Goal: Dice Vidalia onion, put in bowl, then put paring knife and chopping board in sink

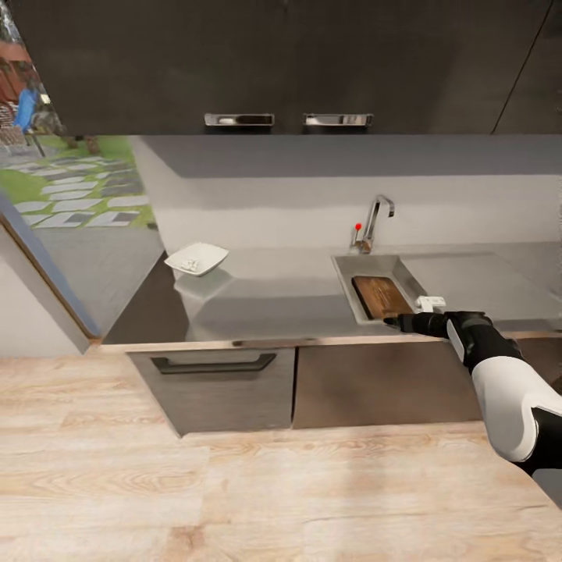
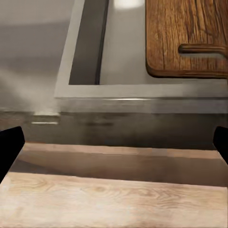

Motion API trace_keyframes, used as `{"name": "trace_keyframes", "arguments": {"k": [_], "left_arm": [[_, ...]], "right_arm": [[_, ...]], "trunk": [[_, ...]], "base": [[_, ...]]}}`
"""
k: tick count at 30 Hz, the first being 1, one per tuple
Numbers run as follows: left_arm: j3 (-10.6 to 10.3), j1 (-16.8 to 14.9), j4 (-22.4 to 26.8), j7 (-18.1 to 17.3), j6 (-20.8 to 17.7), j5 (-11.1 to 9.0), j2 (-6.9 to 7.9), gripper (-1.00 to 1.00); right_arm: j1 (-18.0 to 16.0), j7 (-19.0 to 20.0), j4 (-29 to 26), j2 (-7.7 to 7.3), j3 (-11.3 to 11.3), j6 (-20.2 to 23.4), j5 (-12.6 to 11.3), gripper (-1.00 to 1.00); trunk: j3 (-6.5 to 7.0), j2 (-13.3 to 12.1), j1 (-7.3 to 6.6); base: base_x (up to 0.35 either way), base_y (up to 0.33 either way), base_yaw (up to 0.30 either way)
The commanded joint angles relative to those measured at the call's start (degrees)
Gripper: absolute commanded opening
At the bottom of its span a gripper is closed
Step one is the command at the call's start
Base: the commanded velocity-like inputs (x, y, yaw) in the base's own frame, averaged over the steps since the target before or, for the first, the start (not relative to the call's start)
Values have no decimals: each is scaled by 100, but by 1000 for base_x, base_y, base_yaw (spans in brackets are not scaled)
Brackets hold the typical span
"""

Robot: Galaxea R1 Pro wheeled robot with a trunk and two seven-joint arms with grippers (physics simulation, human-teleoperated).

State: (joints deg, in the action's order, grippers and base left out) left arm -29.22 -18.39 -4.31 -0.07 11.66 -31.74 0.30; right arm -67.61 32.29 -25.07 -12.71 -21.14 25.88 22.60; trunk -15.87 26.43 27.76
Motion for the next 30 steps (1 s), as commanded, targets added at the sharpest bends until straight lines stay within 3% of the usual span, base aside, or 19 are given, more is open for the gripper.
{"name": "trace_keyframes", "arguments": {"k": [1, 21, 27, 30], "left_arm": [[-36, -7, -17, -1, 29, -16, -3, 100], [-39, -7, -17, 5, 25, -16, -15, 100], [-38, -7, -8, 6, 20, -16, -65, 100], [-39, -7, 5, 7, 20, -12, -71, 100]], "right_arm": [[-6, 49, -7, 5, -48, 22, 60, 100], [-6, 49, 143, 22, -48, -28, 52, 100], [-6, 36, 663, 19, -48, -660, 60, 100], [-6, -4, 1245, 11, -49, -1296, 71, 100]], "trunk": [[-1, 10, 0], [179, 10, 0], [233, 10, 0], [259, 10, 0]], "base": [[-327, 109, 0], [-327, 105, 0], [-243, 20, 0], [-91, 3, 0]]}}
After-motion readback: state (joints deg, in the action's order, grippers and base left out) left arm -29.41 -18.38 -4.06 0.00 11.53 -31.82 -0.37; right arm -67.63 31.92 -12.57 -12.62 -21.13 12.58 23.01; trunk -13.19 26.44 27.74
